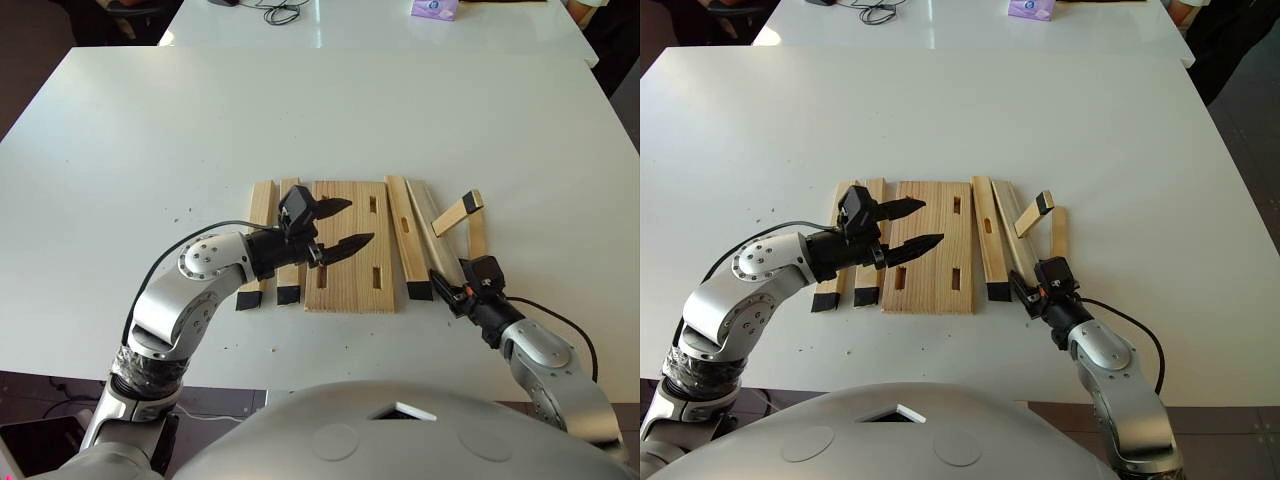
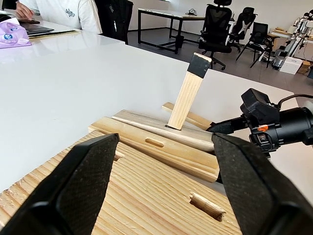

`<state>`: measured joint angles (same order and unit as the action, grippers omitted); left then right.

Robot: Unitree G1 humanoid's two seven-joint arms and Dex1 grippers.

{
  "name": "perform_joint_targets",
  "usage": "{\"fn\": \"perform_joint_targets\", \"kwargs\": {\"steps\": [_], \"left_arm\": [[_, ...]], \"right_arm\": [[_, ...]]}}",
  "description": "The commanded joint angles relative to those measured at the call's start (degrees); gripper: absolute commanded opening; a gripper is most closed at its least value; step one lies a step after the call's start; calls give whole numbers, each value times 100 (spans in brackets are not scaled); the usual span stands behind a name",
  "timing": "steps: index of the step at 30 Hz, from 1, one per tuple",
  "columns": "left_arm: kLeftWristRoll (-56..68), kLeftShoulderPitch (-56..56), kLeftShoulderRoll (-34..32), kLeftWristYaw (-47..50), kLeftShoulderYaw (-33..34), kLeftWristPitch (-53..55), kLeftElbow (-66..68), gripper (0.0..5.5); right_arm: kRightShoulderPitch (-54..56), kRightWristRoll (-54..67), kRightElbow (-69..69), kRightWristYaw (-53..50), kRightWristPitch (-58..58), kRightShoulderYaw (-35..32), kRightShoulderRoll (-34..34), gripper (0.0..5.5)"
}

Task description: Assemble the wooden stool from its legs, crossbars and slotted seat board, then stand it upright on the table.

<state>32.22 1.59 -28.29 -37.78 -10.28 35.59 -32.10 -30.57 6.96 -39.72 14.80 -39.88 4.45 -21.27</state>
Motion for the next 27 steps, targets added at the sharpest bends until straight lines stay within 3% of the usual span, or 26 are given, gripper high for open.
{"fn": "perform_joint_targets", "kwargs": {"steps": [1, 12, 23, 27], "left_arm": [[-20, -9, 28, 90, -37, 81, -79, 353], [-35, -32, 97, 201, -109, 101, -113, 353], [-37, 14, 112, 192, -147, 149, -95, 353], [-37, 64, 112, 157, -148, 163, -54, 353]], "right_arm": [[72, 133, -199, 66, -508, -7, -73, 291], [695, 453, -111, 109, -1351, -392, -64, 291], [738, 379, 198, -102, -1422, -118, 136, 291], [643, 404, 229, -179, -1337, -147, 216, 226]]}}
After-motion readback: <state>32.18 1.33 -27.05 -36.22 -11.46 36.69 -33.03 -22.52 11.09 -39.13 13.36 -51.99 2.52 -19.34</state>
